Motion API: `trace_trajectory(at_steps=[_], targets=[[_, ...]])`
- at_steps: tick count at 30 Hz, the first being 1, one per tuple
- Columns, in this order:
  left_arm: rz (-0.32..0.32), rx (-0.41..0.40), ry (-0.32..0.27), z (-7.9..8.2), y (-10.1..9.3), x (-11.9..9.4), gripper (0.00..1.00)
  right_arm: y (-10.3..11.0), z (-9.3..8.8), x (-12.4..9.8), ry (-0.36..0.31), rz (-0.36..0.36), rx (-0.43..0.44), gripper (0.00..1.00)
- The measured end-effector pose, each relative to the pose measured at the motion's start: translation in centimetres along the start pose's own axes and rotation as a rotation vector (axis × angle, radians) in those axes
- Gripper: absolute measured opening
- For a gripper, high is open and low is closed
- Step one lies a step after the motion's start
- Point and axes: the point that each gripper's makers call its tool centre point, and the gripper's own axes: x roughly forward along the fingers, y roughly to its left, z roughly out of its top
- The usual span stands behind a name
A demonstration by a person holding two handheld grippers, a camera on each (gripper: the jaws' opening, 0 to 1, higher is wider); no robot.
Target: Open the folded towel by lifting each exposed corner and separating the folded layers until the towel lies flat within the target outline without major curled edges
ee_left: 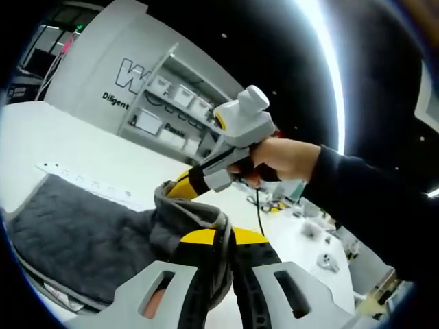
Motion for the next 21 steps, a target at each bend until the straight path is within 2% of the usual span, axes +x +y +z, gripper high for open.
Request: trace_trajectory(at_steps=[21], targets=[[0.011,0.024,0.003,-1.4,-0.2,2.0,0.05,-1.2,-1.3,0.5,-0.019,-0.015,-0.033,0.06]])
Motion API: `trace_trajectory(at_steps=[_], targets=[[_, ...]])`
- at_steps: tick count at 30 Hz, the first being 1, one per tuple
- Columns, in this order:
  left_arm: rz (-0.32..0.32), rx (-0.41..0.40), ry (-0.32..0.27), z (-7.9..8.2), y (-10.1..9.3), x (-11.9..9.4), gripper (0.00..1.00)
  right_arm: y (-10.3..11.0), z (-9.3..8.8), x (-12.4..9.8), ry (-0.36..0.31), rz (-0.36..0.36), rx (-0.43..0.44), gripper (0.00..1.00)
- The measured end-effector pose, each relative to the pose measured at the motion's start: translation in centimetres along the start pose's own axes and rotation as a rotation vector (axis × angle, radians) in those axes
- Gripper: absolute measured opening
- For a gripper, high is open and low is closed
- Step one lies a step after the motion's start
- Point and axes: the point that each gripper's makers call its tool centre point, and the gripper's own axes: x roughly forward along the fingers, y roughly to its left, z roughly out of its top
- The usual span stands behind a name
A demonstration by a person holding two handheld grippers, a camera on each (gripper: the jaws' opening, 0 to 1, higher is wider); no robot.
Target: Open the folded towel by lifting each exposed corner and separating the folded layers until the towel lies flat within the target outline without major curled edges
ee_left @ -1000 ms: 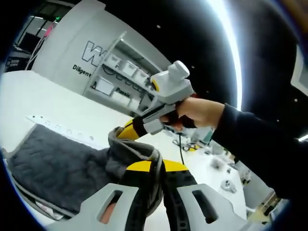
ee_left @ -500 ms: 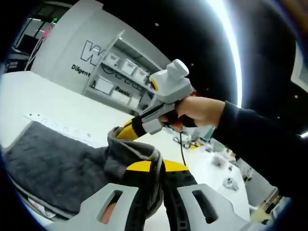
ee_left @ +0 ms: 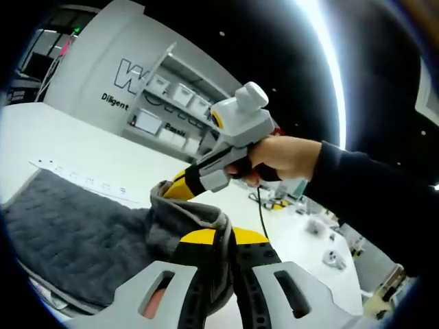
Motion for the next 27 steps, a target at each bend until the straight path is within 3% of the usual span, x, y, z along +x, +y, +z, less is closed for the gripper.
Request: trace_trajectory(at_steps=[10,27], targets=[[0.006,0.059,0.008,-1.0,-0.2,0.6,0.05,-0.2,-1.3,0.2,-0.001,-0.005,0.032,0.06],[0.007,0.084,0.029,-2.5,-0.5,1.3,0.05,-0.1,-2.9,0.6,-0.02,-0.015,0.049,0.07]])
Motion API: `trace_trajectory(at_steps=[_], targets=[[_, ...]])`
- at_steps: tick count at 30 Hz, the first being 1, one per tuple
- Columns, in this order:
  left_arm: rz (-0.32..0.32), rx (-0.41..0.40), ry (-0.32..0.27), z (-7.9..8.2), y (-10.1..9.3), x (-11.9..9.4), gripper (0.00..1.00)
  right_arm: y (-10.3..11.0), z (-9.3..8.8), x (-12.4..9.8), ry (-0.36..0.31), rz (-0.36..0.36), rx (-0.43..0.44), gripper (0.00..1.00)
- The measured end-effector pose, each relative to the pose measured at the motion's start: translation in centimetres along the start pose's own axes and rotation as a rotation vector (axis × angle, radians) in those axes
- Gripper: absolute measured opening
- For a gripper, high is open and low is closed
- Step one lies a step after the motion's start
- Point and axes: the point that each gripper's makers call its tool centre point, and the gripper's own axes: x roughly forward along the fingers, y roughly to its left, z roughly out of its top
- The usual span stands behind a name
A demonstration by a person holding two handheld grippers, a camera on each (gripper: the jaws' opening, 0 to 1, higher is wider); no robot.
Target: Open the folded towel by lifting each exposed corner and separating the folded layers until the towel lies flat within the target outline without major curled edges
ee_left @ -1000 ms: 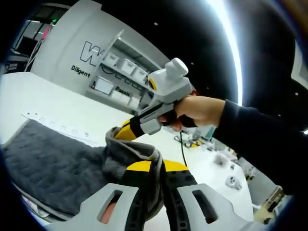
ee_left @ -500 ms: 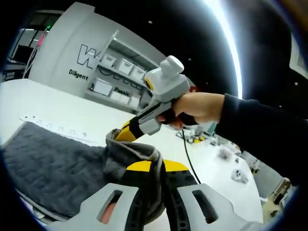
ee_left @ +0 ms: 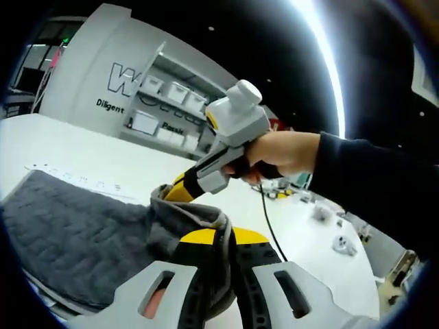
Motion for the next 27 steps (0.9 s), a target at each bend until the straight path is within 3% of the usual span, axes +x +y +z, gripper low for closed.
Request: trace_trajectory(at_steps=[14,27], targets=[[0.014,0.042,0.012,-0.5,-0.1,0.4,0.05,-0.8,-1.6,-0.4,0.011,-0.032,0.036,0.11],[-0.004,0.067,0.047,-1.9,-0.9,0.9,0.05,-0.4,-2.9,-0.9,0.038,-0.045,0.055,0.11]])
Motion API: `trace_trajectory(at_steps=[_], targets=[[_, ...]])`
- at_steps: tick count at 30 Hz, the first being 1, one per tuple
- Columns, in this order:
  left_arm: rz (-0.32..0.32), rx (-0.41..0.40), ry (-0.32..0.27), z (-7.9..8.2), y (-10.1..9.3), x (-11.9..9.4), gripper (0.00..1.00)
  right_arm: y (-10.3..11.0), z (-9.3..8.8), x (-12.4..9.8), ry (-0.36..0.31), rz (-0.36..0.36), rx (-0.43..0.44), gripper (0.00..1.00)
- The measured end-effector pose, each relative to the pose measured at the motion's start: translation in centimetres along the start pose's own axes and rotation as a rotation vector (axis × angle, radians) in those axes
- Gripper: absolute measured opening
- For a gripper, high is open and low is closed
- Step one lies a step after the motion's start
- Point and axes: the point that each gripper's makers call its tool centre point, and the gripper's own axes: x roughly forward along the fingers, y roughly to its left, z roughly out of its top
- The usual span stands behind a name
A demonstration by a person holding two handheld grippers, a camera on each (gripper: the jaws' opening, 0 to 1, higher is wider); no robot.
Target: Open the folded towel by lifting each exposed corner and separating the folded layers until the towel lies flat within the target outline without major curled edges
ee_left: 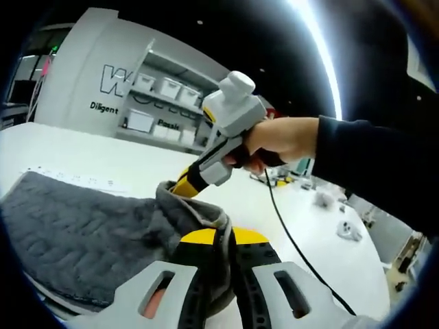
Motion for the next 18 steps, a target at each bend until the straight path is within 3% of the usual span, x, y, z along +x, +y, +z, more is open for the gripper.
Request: trace_trajectory(at_steps=[6,18], targets=[[-0.008,0.002,0.01,-0.4,-0.2,0.1,0.05,0.0,-0.6,0.0,0.014,-0.01,-0.028,0.1],[-0.019,-0.008,0.034,-1.3,-0.6,0.7,0.05,-1.1,-1.8,-0.5,0.015,-0.035,0.006,0.1]])
